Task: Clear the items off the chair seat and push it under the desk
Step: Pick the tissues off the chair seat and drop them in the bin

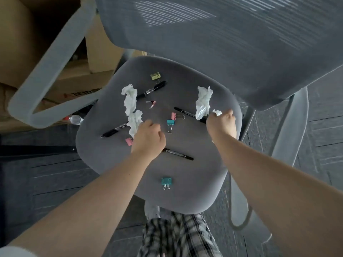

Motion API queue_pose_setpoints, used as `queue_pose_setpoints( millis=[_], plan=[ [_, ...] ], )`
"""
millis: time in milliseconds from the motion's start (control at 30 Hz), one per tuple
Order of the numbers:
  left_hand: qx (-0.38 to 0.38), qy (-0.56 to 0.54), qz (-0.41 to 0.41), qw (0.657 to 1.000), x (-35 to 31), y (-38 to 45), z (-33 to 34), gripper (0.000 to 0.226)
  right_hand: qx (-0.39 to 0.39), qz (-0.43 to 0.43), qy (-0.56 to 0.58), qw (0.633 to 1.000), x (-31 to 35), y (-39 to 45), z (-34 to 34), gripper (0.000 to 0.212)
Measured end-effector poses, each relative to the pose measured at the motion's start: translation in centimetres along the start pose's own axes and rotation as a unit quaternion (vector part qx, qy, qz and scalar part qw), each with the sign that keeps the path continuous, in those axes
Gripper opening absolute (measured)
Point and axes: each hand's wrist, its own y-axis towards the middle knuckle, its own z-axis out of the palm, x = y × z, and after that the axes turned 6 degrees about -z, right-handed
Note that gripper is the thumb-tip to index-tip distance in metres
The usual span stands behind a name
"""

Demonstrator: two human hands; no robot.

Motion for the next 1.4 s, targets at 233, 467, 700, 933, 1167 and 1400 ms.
queue_pose_setpoints(
  millis=[233,467,700,933,1167,1400],
  plan=[
    [-0.06,-0.044,-0.144,0.987,2.2,2.6,-0.3,0.048,0.023,0.046,-0.062,0.997,-0.2,2.5,0.7,0.045],
    [-0.035,-0.105,-0.278,0.954,2.9,3.4,-0.5,0.065,-0.09,-0.068,-0.012,0.994,1.5,3.1,1.3,0.025],
    [0.001,-0.085,-0.317,0.945,3.6,4.4,-0.5,0.028,-0.056,-0.068,-0.026,0.996,3.9,4.5,3.0,0.04],
    [-0.1,-0.135,-0.288,0.943,4.3,4.1,-2.5,0.011,0.011,-0.039,-0.088,0.995,4.2,5.9,3.7,0.028],
    [-0.113,-0.125,-0.268,0.949,3.9,7.1,-4.5,0.051,-0.052,-0.134,0.003,0.99,5.7,5.2,3.1,0.035],
    [0.0,-0.042,-0.21,0.977,4.2,10.8,-3.8,0.083,-0.009,-0.158,0.025,0.987,6.2,4.8,3.7,0.023]
  ],
)
